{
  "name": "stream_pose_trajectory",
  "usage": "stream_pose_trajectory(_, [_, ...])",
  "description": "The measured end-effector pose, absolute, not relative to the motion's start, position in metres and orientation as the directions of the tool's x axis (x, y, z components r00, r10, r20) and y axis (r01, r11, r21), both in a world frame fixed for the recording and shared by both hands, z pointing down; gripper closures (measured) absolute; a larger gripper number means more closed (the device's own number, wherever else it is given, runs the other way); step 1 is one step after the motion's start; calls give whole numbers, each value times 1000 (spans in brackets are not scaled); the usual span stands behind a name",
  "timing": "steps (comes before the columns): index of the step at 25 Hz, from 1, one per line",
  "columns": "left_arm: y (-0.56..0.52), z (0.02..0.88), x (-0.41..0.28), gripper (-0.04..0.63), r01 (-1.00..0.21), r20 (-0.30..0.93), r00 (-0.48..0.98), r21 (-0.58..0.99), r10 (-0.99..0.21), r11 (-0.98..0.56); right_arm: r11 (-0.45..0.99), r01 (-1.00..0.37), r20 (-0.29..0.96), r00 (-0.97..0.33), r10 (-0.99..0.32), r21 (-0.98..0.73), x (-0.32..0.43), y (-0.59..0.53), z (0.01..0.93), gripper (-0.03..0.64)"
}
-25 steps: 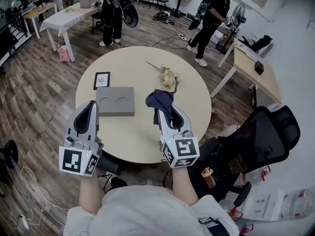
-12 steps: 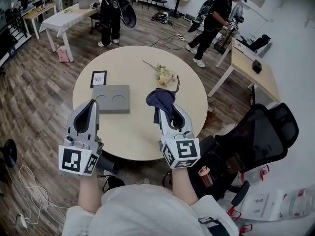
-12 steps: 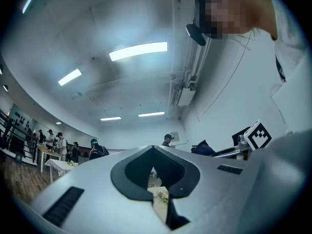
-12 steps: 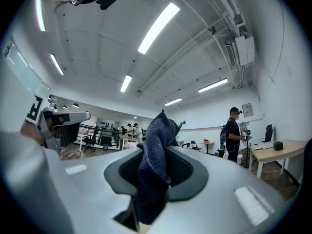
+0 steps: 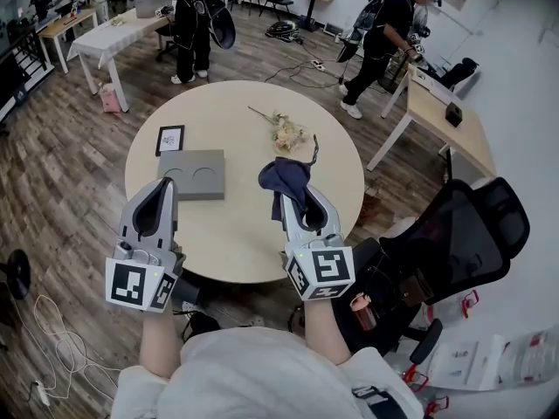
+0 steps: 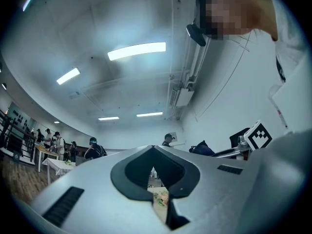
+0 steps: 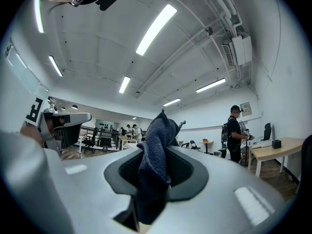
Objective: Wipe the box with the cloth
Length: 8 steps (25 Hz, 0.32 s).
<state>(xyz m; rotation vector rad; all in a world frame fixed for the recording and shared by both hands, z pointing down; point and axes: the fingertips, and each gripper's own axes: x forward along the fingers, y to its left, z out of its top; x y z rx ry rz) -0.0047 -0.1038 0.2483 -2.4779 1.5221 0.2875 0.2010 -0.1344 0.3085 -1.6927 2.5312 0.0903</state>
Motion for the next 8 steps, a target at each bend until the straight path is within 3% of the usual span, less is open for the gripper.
stream_pose_trajectory(8, [-99,248,-1,594,-896,-282,440,-81,-852,-436,380,-925,-117,-376,-919,-10,207,-128,308,515])
